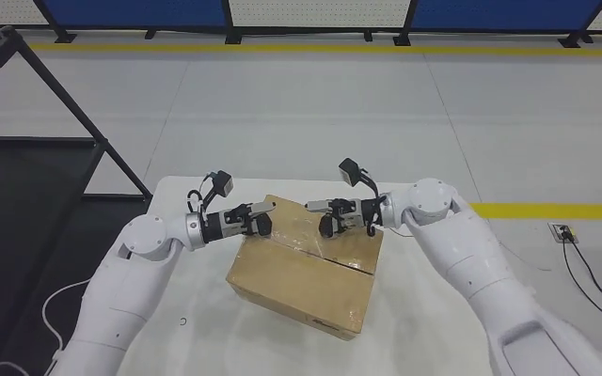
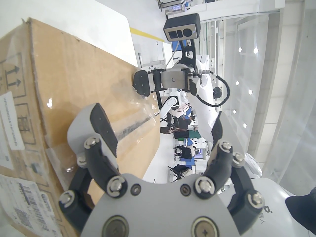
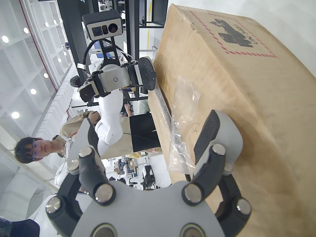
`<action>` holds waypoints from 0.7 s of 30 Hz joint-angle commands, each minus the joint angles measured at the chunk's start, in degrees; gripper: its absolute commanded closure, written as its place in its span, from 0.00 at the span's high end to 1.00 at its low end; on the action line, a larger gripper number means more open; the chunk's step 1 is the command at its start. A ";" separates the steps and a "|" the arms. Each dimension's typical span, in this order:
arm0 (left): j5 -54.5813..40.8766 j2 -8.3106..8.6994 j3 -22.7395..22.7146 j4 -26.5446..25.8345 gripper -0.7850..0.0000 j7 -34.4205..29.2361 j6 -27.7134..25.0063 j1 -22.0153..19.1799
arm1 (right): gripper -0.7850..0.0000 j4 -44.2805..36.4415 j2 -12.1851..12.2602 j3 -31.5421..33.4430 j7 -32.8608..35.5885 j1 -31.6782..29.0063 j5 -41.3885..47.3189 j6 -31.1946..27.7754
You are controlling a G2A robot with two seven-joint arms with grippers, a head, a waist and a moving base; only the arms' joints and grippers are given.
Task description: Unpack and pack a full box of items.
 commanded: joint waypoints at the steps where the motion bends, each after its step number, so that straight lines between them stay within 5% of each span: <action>1: 0.11 -0.06 0.19 0.13 1.00 0.03 0.01 -0.19 | 1.00 1.86 -0.79 -0.17 2.04 0.48 1.80 0.12; 14: 0.05 -0.24 0.58 0.67 1.00 0.06 -0.16 -0.62 | 1.00 10.64 -3.94 1.01 15.60 3.25 10.12 -2.56; 21: 0.31 -0.47 1.18 1.03 1.00 0.21 0.03 -1.14 | 1.00 9.64 -3.99 0.33 15.60 2.73 12.11 -3.64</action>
